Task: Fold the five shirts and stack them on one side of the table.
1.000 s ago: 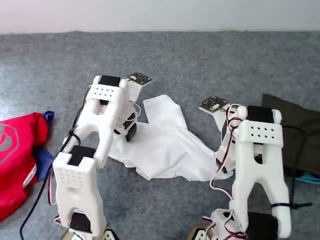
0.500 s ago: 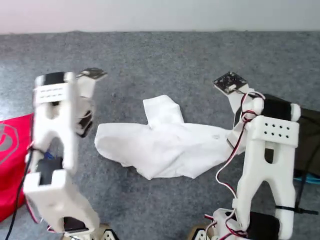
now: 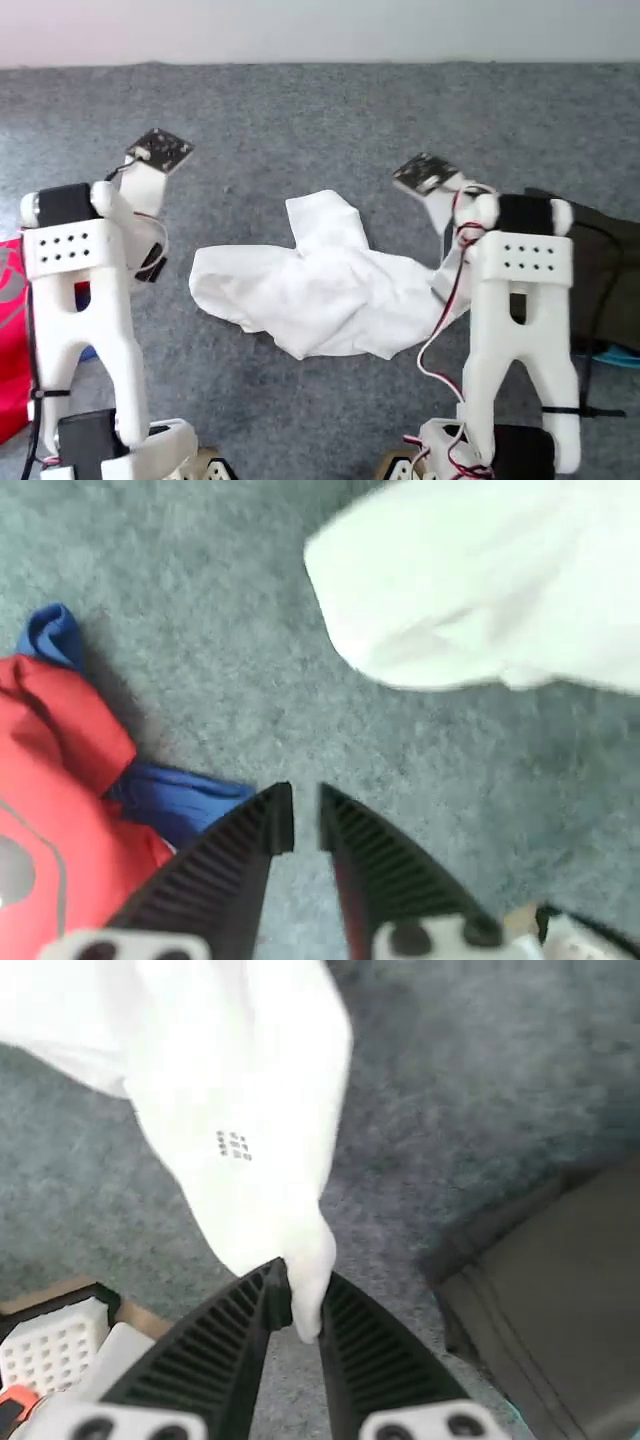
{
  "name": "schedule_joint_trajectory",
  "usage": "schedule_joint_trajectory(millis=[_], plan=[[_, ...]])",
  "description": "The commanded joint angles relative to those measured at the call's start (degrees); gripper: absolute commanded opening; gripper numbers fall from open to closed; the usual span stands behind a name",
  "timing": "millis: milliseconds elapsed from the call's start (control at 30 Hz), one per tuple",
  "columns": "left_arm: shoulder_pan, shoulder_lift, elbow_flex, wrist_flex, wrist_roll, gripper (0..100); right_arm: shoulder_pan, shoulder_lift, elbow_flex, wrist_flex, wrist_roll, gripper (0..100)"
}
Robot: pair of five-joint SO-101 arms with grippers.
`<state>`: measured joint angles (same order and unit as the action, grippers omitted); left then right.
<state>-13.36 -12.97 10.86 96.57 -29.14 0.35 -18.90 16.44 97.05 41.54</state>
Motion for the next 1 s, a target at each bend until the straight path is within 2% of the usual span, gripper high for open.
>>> schedule_joint_trajectory(millis=[0,167,300,467,767,967], plan=[[1.8,3.0,-0.4,-4.9,6.5,23,-2.3,-1.8,2.4,0.5,0.2,0.9],[5.9,14.2,-3.0,-9.8,10.1,26,-2.8,-1.9,5.9,-0.1,0.2,0.9],[7.2,25.3,-9.5,-10.0,11.5,26,-2.7,-1.9,6.2,-0.1,0.1,0.9],[5.7,36.4,-21.1,-7.6,13.6,26,-2.7,-1.9,6.5,-0.1,-1.2,0.9],[6.3,43.8,-40.6,0.4,14.5,26,-2.7,-1.8,6.5,-0.1,-2.2,0.9],[6.2,46.3,-44.9,1.8,14.6,26,-2.7,-1.8,6.5,-0.1,-2.2,0.9]])
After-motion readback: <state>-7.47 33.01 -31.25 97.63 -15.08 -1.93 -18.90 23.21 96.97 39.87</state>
